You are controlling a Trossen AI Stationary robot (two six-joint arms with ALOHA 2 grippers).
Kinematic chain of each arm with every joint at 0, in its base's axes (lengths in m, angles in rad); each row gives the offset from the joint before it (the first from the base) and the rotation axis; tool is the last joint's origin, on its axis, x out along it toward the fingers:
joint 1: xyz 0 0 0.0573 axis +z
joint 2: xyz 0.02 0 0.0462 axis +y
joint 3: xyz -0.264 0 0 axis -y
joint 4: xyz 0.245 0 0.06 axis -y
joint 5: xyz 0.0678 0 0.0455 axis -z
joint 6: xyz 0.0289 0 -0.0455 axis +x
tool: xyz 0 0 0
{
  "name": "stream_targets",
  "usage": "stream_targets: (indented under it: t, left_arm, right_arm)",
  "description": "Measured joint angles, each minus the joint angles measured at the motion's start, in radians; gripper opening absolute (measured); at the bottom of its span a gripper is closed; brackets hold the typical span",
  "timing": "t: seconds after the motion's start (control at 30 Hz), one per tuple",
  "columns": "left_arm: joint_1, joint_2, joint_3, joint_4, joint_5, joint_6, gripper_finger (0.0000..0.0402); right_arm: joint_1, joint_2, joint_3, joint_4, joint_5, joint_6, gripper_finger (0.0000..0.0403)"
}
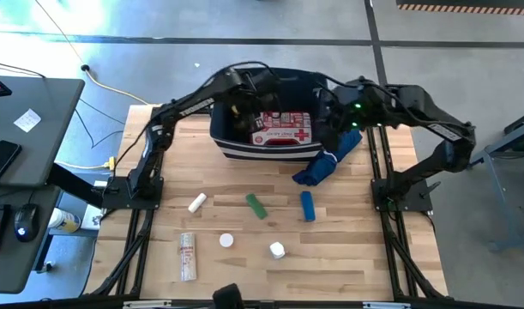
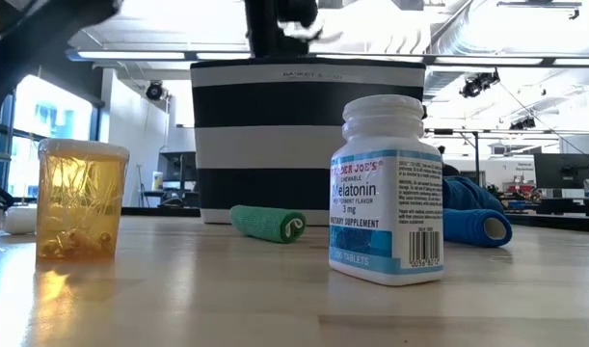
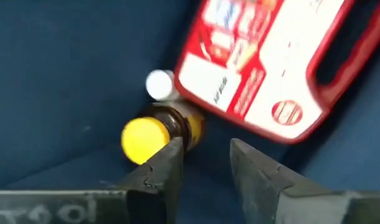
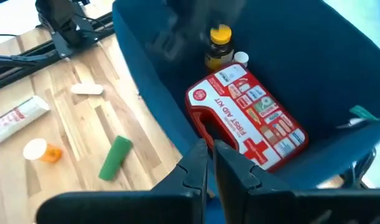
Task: Pick & place medical supplies in basket/bin
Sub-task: Put the white rolled gauze into the blue bin
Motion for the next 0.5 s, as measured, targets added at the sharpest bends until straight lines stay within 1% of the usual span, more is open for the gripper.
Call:
stream_targets:
  t: [0.13, 0.23, 0.37, 0.5]
  left_arm:
    - [-0.011, -0.093, 0.0, 0.026, 0.048, -0.07, 0.014]
    - [-0.025, -0.167, 0.0, -0.004, 0.085, -0.124, 0.0122]
    - [-0.075, -0.258, 0.0, -0.097, 0.09, -0.23, 0.0097]
    - [-0.141, -0.334, -0.041, -0.097, 0.088, -0.375, 0.0075]
  right_arm:
    - [0.018, -0.034, 0.0, -0.03, 0.003, 0.043, 0.002]
    - [0.032, -0.049, 0.0, -0.061, 0.018, 0.067, 0.0019]
    - [0.058, -0.058, 0.0, -0.098, 0.055, 0.1, 0.0021]
    - [0.086, -0.06, 0.0, -0.111, 0.084, 0.125, 0.0019]
